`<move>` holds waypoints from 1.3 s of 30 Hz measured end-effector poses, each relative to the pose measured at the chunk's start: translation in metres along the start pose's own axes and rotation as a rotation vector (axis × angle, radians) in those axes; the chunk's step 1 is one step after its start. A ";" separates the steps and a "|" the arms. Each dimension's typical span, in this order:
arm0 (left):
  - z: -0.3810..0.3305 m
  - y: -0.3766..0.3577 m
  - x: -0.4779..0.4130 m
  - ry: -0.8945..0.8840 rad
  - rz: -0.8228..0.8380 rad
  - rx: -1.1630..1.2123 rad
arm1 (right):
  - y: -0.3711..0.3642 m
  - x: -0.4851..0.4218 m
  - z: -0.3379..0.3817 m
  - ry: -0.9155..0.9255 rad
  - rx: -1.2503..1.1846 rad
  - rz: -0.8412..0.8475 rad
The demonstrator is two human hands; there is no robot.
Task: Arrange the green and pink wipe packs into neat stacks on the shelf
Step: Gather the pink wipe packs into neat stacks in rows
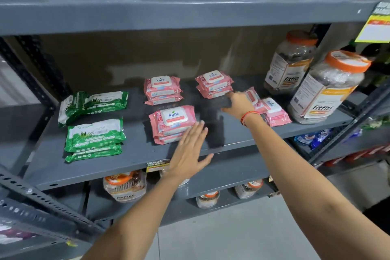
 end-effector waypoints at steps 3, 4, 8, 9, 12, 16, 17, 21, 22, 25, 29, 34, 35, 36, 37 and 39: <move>-0.015 -0.024 -0.017 -0.058 0.086 -0.032 | 0.006 0.004 -0.033 -0.098 0.118 -0.063; -0.017 -0.031 -0.022 -0.058 0.111 -0.039 | 0.007 0.004 -0.042 -0.120 0.152 -0.070; -0.018 -0.058 -0.038 -0.038 0.214 -0.075 | 0.014 0.002 -0.066 -0.176 0.249 -0.106; -0.016 -0.064 -0.039 -0.030 0.240 -0.107 | 0.014 0.000 -0.069 -0.189 0.262 -0.099; -0.006 -0.080 -0.041 -0.003 0.306 -0.240 | 0.006 -0.006 -0.078 -0.220 0.304 -0.035; -0.004 -0.084 -0.040 -0.029 0.263 -0.320 | -0.006 -0.013 -0.088 -0.248 0.310 -0.005; -0.005 -0.084 -0.040 -0.034 0.239 -0.322 | -0.008 -0.015 -0.089 -0.249 0.309 -0.013; -0.006 -0.084 -0.038 -0.057 0.199 -0.342 | -0.009 -0.017 -0.087 -0.262 0.297 -0.048; -0.005 -0.085 -0.038 -0.059 0.205 -0.346 | -0.008 -0.016 -0.086 -0.271 0.286 -0.060; -0.002 -0.086 -0.038 -0.040 0.231 -0.368 | -0.005 -0.008 -0.080 -0.290 0.218 -0.129; -0.002 -0.088 -0.038 -0.031 0.239 -0.357 | -0.015 0.015 -0.067 -0.304 0.068 -0.190; -0.002 -0.087 -0.038 -0.007 0.254 -0.338 | -0.043 0.038 -0.059 -0.317 -0.071 -0.109; -0.002 -0.087 -0.037 -0.012 0.251 -0.324 | -0.043 0.038 -0.060 -0.318 -0.091 -0.070; -0.002 -0.087 -0.038 -0.012 0.253 -0.312 | -0.041 0.035 -0.063 -0.313 -0.119 -0.022; -0.002 -0.086 -0.039 -0.009 0.246 -0.310 | -0.035 0.032 -0.065 -0.289 -0.145 0.029; 0.000 -0.087 -0.038 0.003 0.258 -0.323 | -0.017 0.021 -0.067 -0.164 -0.152 0.125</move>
Point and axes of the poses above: each hand's wrist, its own x-axis away from the middle knuckle, its own y-axis out of the back of the hand, z = x × y, the point moved 8 cm from there along -x, towards the middle knuckle, and after that the axes turned 6 degrees about y, right-handed, at the moved point
